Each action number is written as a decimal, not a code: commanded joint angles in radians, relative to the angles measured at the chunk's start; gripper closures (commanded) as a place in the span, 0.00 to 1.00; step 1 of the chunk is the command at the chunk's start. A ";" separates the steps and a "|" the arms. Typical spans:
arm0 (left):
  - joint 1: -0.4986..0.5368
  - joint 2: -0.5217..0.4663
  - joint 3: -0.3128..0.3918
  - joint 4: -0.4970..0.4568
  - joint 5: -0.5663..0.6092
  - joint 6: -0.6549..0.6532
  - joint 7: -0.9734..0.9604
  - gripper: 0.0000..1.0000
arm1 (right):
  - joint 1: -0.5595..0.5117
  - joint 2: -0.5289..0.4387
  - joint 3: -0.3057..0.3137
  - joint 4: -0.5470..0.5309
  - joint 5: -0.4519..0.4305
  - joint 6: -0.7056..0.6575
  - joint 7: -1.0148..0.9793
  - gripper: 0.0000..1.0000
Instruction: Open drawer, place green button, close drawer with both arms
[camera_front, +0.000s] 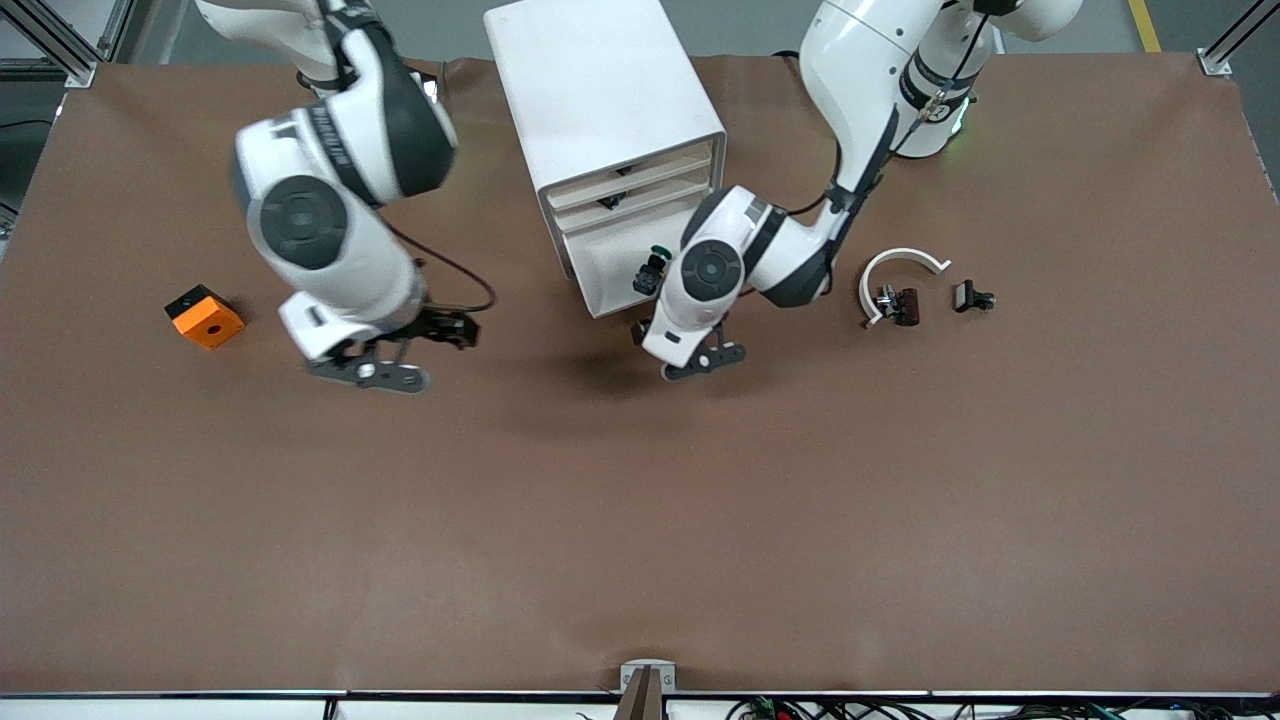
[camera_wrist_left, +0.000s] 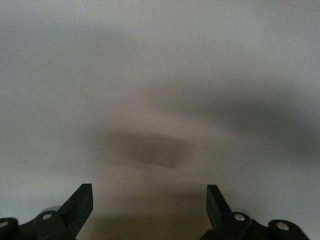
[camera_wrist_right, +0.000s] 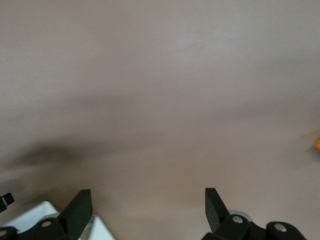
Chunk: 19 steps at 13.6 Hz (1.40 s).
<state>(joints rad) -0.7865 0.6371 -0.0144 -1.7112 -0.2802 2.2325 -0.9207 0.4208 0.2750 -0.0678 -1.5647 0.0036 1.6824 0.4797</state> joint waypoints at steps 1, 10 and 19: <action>0.007 -0.037 -0.051 -0.027 0.016 -0.048 -0.072 0.00 | -0.121 -0.062 0.020 0.009 -0.004 -0.076 -0.189 0.00; 0.007 -0.024 -0.217 -0.028 0.012 -0.059 -0.199 0.00 | -0.362 -0.089 0.020 0.189 -0.034 -0.236 -0.452 0.00; 0.255 -0.033 -0.202 0.119 0.195 -0.059 -0.196 0.00 | -0.441 -0.149 0.020 0.207 0.016 -0.274 -0.455 0.00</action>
<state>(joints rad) -0.6083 0.6246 -0.2054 -1.6249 -0.1798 2.1920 -1.1093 0.0328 0.1618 -0.0685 -1.3519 -0.0003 1.4228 0.0339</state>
